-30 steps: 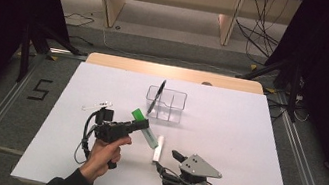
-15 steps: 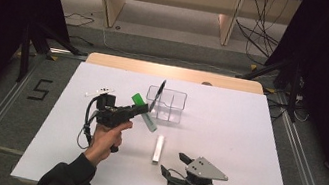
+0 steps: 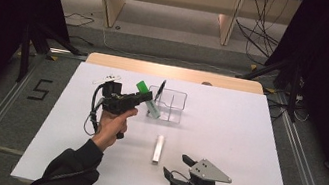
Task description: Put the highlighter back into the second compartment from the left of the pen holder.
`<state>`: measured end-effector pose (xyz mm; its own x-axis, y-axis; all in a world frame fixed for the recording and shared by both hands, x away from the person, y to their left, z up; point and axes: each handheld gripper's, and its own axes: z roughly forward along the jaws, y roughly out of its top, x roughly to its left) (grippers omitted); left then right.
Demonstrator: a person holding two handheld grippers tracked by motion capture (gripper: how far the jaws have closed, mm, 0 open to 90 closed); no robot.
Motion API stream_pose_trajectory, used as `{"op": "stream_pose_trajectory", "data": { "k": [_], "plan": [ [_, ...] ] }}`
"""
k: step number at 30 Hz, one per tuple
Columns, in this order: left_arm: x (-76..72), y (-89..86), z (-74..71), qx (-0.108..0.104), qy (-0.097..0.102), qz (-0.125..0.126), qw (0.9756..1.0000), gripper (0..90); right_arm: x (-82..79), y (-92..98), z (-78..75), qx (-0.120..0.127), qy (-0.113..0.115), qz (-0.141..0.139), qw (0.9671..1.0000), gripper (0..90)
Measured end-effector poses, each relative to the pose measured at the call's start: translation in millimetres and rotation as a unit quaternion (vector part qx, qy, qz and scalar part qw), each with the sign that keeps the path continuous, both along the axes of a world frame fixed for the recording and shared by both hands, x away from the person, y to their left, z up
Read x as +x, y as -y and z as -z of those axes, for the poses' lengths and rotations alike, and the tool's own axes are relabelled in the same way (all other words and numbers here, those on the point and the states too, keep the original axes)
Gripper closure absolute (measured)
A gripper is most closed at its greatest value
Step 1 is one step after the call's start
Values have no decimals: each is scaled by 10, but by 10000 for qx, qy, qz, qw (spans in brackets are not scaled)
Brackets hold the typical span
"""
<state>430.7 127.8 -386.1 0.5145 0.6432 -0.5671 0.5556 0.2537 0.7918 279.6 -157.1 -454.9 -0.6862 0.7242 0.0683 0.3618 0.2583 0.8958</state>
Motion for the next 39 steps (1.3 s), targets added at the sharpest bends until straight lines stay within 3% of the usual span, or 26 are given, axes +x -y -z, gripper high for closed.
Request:
{"op": "stream_pose_trajectory", "data": {
  "k": [13,20,21,27,39],
  "plan": [
    [289,166,-114,239,204,-243,9992,748,-32,70,12,82,-55,79,9999,269],
    [415,246,-121,256,184,-351,9989,749,-51,97,17,61,-60,74,9999,268],
    [454,275,-122,353,207,-375,9985,749,-51,101,18,65,-55,80,9999,267],
    [532,350,-131,457,233,-457,9976,749,-56,115,26,79,-67,94,9999,265],
    [651,532,-99,860,307,-503,9946,748,-69,133,30,92,-99,112,9998,263]
  ]
}}
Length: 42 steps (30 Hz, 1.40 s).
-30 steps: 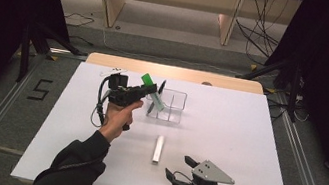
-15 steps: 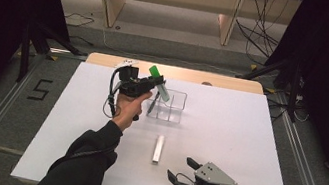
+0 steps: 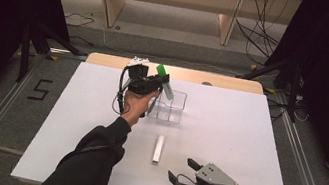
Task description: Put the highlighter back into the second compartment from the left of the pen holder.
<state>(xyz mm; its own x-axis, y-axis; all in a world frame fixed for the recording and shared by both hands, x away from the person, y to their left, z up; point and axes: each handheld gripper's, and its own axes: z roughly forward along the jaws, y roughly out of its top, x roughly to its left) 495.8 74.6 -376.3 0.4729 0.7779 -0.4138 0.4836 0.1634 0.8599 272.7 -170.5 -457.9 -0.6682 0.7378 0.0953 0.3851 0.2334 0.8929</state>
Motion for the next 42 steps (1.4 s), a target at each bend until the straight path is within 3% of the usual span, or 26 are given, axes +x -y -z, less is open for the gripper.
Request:
{"op": "stream_pose_trajectory", "data": {
  "k": [23,27,36,37,39,42],
  "plan": [
    [78,83,106,420,-112,-56,9990,746,8,14,20,-3,-48,-12,10000,263],
    [83,86,139,582,-160,-40,9982,745,10,17,20,5,-51,-2,10000,263],
    [101,110,209,638,-388,47,9972,734,10,19,21,3,-52,-5,10000,263],
    [102,110,206,640,-442,80,9969,707,10,21,21,5,-58,-3,10000,263],
    [101,106,177,618,-535,75,9966,547,12,26,19,20,-49,15,10000,263],
    [62,78,93,610,-500,-142,9968,338,14,38,18,17,-58,22,10000,263]
  ]
}}
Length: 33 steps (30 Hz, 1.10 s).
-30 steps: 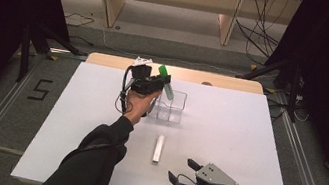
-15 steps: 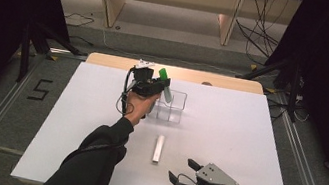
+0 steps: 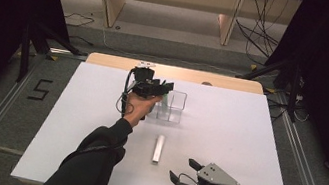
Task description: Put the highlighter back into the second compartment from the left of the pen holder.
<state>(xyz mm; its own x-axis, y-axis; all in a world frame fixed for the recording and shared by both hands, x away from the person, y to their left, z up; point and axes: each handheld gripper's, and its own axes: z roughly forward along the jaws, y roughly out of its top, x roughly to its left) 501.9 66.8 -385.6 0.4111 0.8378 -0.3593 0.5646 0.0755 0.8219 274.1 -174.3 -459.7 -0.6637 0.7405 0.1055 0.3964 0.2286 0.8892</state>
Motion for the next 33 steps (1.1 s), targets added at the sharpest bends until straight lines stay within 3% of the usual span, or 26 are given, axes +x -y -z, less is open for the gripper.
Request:
{"op": "stream_pose_trajectory", "data": {
  "k": [5,11,23,28,33],
  "plan": [
    [-101,-54,-114,50,-2,57,10000,264,0,3,0,2,-4,16,10000,263],
    [-291,-122,-109,113,-90,232,9996,219,7,16,0,13,19,59,10000,263],
    [-683,-150,133,430,-226,425,9979,171,17,43,-3,41,8,130,9999,262],
    [-809,-146,245,459,-224,420,9978,162,25,65,-1,38,18,179,9998,259],
    [-873,-118,315,636,-222,461,9967,159,33,88,-3,44,20,196,9998,257]
  ]
}}
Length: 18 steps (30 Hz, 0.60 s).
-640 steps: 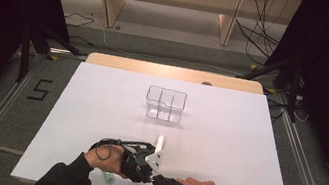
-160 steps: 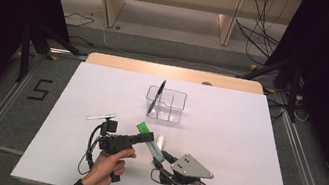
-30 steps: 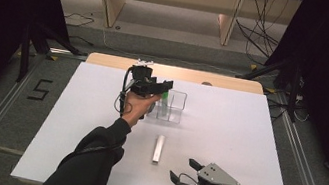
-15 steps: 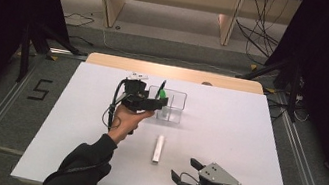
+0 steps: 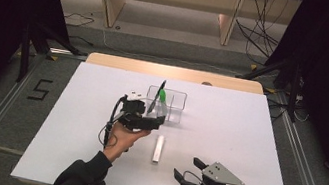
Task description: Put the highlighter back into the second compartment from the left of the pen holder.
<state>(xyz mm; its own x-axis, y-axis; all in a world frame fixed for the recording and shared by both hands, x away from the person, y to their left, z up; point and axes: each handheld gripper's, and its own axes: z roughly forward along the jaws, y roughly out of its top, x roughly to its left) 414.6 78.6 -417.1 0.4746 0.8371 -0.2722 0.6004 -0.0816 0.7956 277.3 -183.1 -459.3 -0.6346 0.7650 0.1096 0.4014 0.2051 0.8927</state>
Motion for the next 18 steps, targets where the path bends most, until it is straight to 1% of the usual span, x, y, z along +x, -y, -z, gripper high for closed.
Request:
{"op": "stream_pose_trajectory", "data": {
  "k": [1,4,8,11,12,14,16,18],
  "plan": [
    [-28,9,33,101,-5,64,9999,159,2,1,-1,12,-1,17,10000,256],
    [-54,12,68,157,-56,117,9998,159,5,4,0,9,-15,24,10000,255],
    [-127,42,81,315,-18,177,9993,157,21,12,16,-10,-34,19,10000,255],
    [-164,56,88,308,-23,170,9994,154,23,15,13,15,-36,30,10000,255],
    [-203,64,91,393,10,175,9991,154,23,14,11,21,-33,34,10000,255],
    [-230,73,95,420,38,185,9989,150,23,13,13,0,-27,22,10000,254],
    [-246,74,95,434,24,213,9988,149,21,16,15,-28,-6,35,10000,254],
    [-266,84,105,384,-3,219,9990,148,20,25,7,-13,-10,57,10000,255]
  ]
}}
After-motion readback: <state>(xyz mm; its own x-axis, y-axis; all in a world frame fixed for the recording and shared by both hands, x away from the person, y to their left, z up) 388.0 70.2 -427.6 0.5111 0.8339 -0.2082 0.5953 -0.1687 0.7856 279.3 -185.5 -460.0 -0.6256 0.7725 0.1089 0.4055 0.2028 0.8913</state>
